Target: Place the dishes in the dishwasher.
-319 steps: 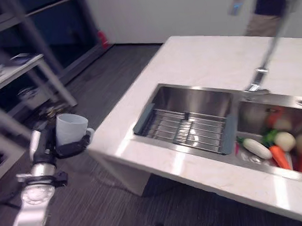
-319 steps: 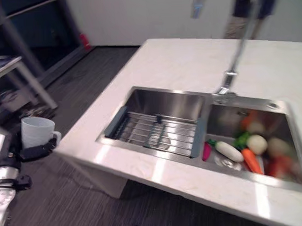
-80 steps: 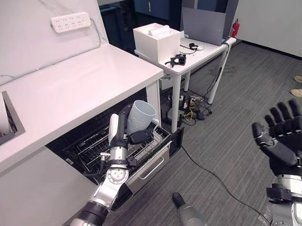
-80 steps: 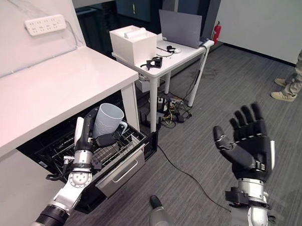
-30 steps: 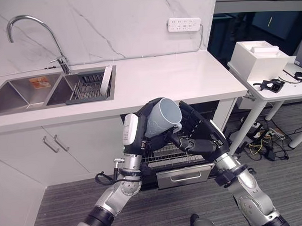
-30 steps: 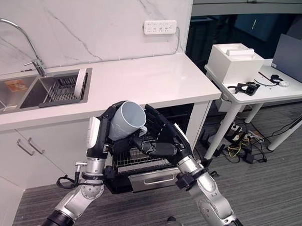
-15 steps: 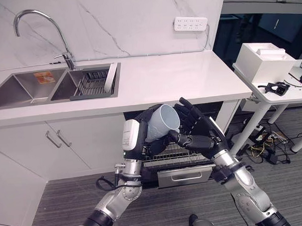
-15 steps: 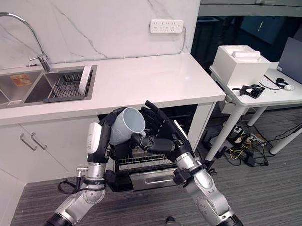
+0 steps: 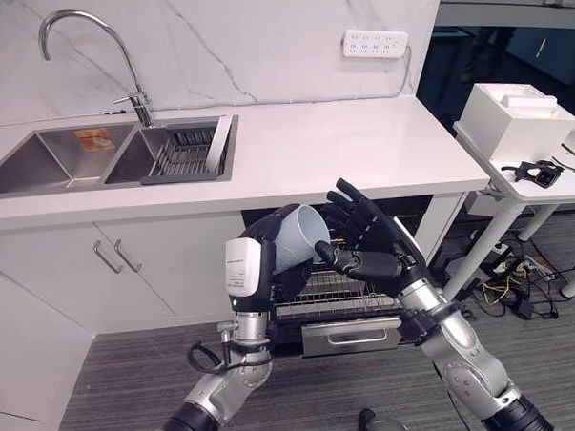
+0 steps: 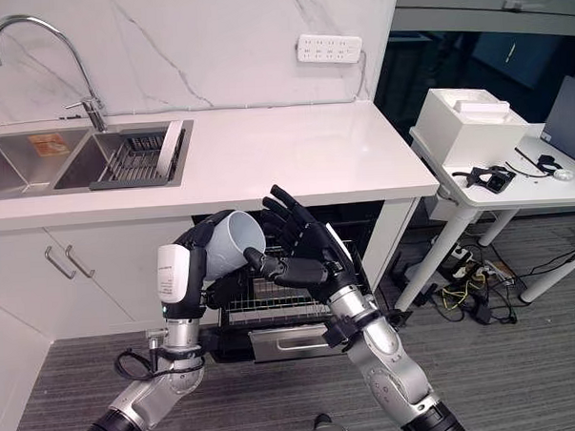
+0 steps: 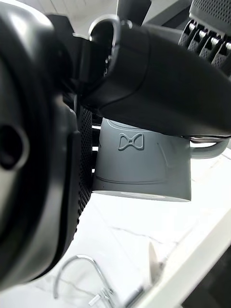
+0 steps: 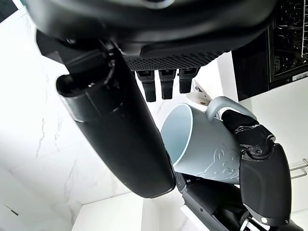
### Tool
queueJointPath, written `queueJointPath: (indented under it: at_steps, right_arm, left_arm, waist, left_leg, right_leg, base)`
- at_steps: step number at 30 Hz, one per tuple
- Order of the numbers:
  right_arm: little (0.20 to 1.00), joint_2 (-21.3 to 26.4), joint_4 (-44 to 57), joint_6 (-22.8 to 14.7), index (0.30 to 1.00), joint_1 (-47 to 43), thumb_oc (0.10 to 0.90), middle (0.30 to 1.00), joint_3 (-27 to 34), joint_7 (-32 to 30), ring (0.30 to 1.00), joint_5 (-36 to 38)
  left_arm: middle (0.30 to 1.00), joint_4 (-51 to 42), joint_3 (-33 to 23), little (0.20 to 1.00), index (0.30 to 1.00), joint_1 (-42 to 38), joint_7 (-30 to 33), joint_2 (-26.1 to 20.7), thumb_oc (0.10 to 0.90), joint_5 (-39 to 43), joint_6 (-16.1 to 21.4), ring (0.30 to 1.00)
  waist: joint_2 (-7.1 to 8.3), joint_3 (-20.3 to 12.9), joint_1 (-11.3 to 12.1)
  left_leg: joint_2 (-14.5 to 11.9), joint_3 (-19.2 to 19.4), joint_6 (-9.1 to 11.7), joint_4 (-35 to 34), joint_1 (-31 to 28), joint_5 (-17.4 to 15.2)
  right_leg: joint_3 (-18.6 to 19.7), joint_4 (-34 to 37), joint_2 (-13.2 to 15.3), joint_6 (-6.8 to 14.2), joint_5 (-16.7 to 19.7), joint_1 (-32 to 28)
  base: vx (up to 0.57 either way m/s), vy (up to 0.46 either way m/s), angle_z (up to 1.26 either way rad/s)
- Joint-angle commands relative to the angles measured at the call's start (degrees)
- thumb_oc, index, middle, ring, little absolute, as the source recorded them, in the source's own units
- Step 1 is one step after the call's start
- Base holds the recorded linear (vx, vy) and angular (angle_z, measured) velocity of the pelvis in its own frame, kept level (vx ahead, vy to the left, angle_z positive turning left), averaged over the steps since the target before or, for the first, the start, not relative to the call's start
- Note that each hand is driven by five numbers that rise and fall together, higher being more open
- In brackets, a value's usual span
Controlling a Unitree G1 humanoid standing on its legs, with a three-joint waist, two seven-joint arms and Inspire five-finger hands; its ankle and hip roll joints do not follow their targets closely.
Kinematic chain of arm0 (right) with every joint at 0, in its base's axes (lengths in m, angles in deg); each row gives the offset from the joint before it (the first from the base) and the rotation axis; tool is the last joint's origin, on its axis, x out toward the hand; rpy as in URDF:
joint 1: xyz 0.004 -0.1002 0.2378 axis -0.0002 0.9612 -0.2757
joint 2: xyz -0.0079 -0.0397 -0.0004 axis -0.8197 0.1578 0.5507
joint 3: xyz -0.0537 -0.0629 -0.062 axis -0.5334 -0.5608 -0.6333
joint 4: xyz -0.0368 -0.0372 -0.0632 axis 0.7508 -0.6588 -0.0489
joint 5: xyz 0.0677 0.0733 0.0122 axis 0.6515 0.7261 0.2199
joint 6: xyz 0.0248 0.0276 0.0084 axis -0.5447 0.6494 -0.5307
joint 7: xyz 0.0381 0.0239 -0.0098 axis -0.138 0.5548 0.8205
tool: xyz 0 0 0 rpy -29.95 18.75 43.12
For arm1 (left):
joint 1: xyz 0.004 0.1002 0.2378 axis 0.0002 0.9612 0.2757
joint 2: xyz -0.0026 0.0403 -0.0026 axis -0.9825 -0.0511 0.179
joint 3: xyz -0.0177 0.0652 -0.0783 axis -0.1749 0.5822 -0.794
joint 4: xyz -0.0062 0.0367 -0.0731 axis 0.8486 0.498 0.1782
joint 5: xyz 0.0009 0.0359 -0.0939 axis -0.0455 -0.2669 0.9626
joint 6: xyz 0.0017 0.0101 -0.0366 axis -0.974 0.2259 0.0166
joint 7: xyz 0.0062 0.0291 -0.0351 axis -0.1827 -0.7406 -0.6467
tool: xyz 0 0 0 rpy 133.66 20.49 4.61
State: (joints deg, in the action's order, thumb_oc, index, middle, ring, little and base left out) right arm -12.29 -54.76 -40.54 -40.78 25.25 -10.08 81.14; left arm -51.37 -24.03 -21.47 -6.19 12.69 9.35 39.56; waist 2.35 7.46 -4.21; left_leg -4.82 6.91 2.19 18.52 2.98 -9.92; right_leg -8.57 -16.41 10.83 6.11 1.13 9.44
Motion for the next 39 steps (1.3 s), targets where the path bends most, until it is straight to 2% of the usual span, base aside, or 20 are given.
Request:
queueJointPath:
  at_steps: [1,6,11,14,15,19,25,39]
  right_arm:
    - [0.9,-1.9,3.9,-5.6,0.9,-7.5,0.8,0.9,1.0,-0.3,0.9,2.1]
    - [0.9,-2.7,3.2,-5.3,0.9,-7.6,0.8,0.9,0.3,-1.6,0.9,1.3]
    - [0.9,-3.7,3.4,-3.9,0.9,-7.5,0.8,0.9,-0.4,-2.4,0.9,0.9]
    - [0.9,-4.1,3.9,-3.1,0.9,-7.5,0.8,0.9,-0.9,-3.2,0.9,-0.1]
    - [0.9,-4.3,4.2,-2.5,0.9,-7.5,0.8,0.9,-1.2,-3.8,0.9,-0.5]
    - [0.9,-4.6,5.0,-1.6,0.9,-7.2,0.8,0.9,-1.6,-4.6,0.9,-1.8]
    - [0.9,-4.4,5.0,-1.4,0.9,-6.7,0.8,0.9,-1.9,-4.7,0.9,-1.9]
    - [0.9,-4.5,6.5,-4.8,0.9,-7.7,0.8,0.9,-1.5,-5.7,0.9,-2.5]
  left_arm:
    - [0.3,-3.8,-1.0,0.3,0.3,-7.5,6.0,0.5,0.4,-3.6,2.3,0.3]
    - [0.3,-6.1,-1.1,0.3,0.3,-7.7,4.5,0.4,0.4,-2.8,0.9,0.3]
    - [0.3,-11.5,-1.7,0.3,0.3,-8.1,0.3,-0.2,0.4,-1.0,-2.4,0.3]
    - [0.3,-15.7,-2.4,0.3,0.3,-8.4,-3.1,-0.6,0.4,0.2,-4.8,0.3]
    - [0.3,-19.1,-3.4,0.3,0.3,-8.5,-6.1,-1.1,0.4,1.4,-6.5,0.3]
    - [0.3,-25.1,-5.7,0.3,0.3,-7.9,-11.3,-2.2,0.4,3.2,-8.3,0.3]
    - [0.3,-28.1,-7.4,0.3,0.3,-6.7,-13.9,-3.1,0.4,4.5,-7.8,0.3]
    - [0.3,-29.4,-8.4,0.3,0.3,-4.4,-16.9,-3.9,0.4,6.2,-7.4,0.3]
  waist:
    - [0.38,-0.2,0.1]
    - [0.19,-0.3,0.4]
    - [-0.2,-0.3,0.6]
    - [-0.43,-0.2,0.9]
    - [-0.67,-0.1,1.1]
    - [-1.05,0.1,1.7]
    - [-1.29,0.1,2.0]
    - [-1.66,0.3,2.5]
  left_leg:
    - [1.5,-1.3,-1.5,-1.3,-1.5,-6.7]
    - [1.5,-1.6,-1.5,-1.3,-1.6,-6.7]
    - [1.7,-2.0,-1.5,-1.3,-1.5,-6.5]
    - [1.8,-2.3,-1.5,-1.3,-1.5,-6.5]
    - [2.0,-2.6,-1.5,-1.3,-1.4,-6.5]
    - [2.3,-3.0,-1.5,-1.3,-1.3,-6.4]
    - [2.4,-3.2,-1.5,-1.3,-1.2,-6.4]
    - [2.6,-3.2,-1.6,-1.3,-1.2,-6.4]
  right_leg:
    - [3.5,-0.8,-1.6,3.2,-11.2,-7.0]
    - [3.5,-0.8,-1.7,3.0,-11.5,-7.2]
    - [3.3,-0.8,-1.7,2.9,-11.6,-7.3]
    - [3.1,-0.8,-1.6,2.9,-11.7,-7.4]
    - [2.8,-0.8,-1.5,2.9,-11.8,-7.5]
    - [2.3,-0.8,-1.3,2.9,-12.1,-7.6]
    - [2.1,-0.8,-1.2,2.9,-12.2,-7.6]
    - [2.2,-0.8,-1.1,3.0,-12.2,-7.5]
  base:
    - [0.0,0.0,0.0]
    - [0.0,0.0,0.0]
    - [0.0,0.0,0.0]
    - [-0.01,0.012,0.05]
    - [-0.01,0.019,0.13]
    - [-0.01,0.012,0.07]
    - [-0.01,0.005,0.08]
    - [0.0,0.001,0.01]
